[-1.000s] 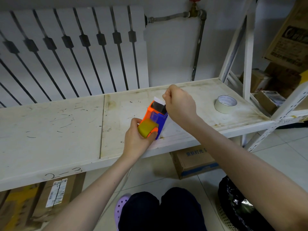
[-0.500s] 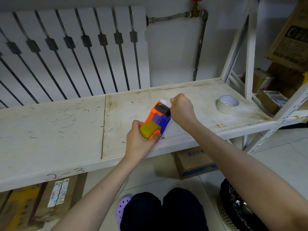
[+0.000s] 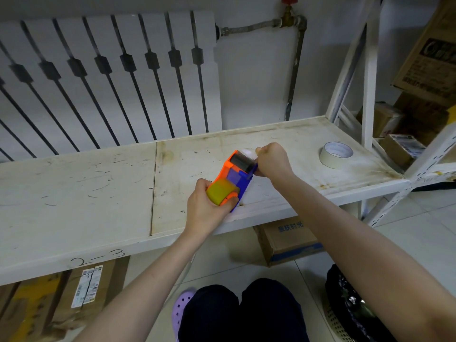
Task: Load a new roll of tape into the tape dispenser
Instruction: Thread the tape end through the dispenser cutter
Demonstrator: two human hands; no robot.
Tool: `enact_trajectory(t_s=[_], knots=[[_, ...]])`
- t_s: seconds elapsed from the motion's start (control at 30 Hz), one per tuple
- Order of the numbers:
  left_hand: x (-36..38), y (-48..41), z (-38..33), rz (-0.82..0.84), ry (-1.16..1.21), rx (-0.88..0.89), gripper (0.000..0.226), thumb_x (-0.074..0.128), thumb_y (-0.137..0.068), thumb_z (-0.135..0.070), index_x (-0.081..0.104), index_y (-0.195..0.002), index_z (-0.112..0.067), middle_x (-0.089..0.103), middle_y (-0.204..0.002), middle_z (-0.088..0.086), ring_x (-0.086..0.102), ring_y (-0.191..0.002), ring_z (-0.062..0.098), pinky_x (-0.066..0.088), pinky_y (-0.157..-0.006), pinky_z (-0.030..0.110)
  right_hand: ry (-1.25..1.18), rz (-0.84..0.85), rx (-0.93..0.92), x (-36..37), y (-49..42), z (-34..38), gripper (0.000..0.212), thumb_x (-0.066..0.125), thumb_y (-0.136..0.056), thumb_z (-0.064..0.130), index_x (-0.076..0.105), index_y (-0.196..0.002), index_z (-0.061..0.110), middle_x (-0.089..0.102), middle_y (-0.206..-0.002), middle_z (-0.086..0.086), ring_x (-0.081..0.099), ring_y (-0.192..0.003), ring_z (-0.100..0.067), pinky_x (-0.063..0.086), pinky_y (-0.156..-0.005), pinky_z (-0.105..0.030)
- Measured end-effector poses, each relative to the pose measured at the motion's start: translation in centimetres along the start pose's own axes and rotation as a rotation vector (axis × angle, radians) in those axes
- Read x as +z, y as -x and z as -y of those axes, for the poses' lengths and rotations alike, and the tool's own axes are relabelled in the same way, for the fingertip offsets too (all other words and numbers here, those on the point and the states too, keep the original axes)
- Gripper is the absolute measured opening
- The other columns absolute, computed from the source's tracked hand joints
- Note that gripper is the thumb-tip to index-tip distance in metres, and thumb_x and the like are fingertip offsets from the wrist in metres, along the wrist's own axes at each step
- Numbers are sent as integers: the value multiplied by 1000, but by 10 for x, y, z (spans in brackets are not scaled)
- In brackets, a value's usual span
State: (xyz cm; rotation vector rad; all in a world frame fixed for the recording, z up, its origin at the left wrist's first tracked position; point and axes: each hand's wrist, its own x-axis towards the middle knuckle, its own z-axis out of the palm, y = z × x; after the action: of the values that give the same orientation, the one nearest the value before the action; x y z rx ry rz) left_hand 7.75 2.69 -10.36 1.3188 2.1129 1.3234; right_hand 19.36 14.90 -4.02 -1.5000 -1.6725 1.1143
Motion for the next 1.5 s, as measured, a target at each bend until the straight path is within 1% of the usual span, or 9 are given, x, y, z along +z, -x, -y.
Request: enact_trajectory(t_s=[0.2,0.53,0.63,0.87,0.97,1.1,1.27,1.37,1.5], knots=[[-4,2,1,-8,43,-5,46,80,-69,-32,45,-92,-12,51,-74,-10,52,-66,4,39,-51,9,-261,155,294,-3,-5,5,12,51,-93,12,54,-101,4,60,-72,-10,59,-61,-16,54,-61,-28],[-7,4,5,3,87,-12,46,81,-69,-32,47,-95,-12,51,-78,-12,51,-70,2,40,-52,12,-502,305,492,-5,3,-10,14,57,-85,10,59,-71,7,61,-70,-6,58,-64,-12,50,-55,-21],[-8,4,6,-7,108,-24,46,81,-68,-30,47,-93,-12,51,-77,-11,51,-69,3,39,-53,10,-566,332,545,-4,2,-13,11,58,-84,8,59,-73,8,58,-71,-7,54,-59,-10,47,-41,-14],[-10,2,9,25,123,-18,46,81,-69,-31,46,-93,-12,51,-78,-10,51,-71,4,40,-53,13,-802,512,726,1,6,-23,16,68,-79,17,64,-89,6,61,-62,-5,52,-43,-6,45,-37,-13],[-12,-2,12,48,142,-35,46,80,-70,-31,46,-93,-12,51,-80,-9,53,-73,5,41,-56,15,-916,582,756,9,6,-26,20,67,-80,19,63,-94,5,59,-55,-4,49,-38,-5,42,-36,-12],[-13,-7,14,102,152,-58,54,80,-65,-42,48,-97,-13,54,-86,-7,56,-80,10,49,-66,30,-1086,553,788,16,7,-29,22,67,-81,17,60,-100,7,62,-58,-8,47,-37,-5,41,-32,-14],[-11,-9,11,97,126,-49,47,80,-70,-34,48,-98,-13,54,-85,-7,55,-78,6,45,-63,25,-1175,552,797,15,3,-36,24,68,-82,18,57,-101,8,52,-69,2,47,-34,-5,40,-31,-13],[-11,-8,9,107,123,-47,47,79,-71,-33,48,-99,-13,54,-86,-9,55,-79,6,45,-63,23,-1129,537,765,14,1,-36,22,67,-82,15,56,-100,8,57,-65,-1,49,-33,-5,40,-30,-14],[-12,-7,7,110,118,-53,46,78,-72,-33,47,-101,-14,53,-87,-11,54,-79,6,44,-61,19,-1014,492,601,11,1,-31,11,60,-86,12,62,-97,11,62,-63,-5,47,-34,-5,41,-33,-12]])
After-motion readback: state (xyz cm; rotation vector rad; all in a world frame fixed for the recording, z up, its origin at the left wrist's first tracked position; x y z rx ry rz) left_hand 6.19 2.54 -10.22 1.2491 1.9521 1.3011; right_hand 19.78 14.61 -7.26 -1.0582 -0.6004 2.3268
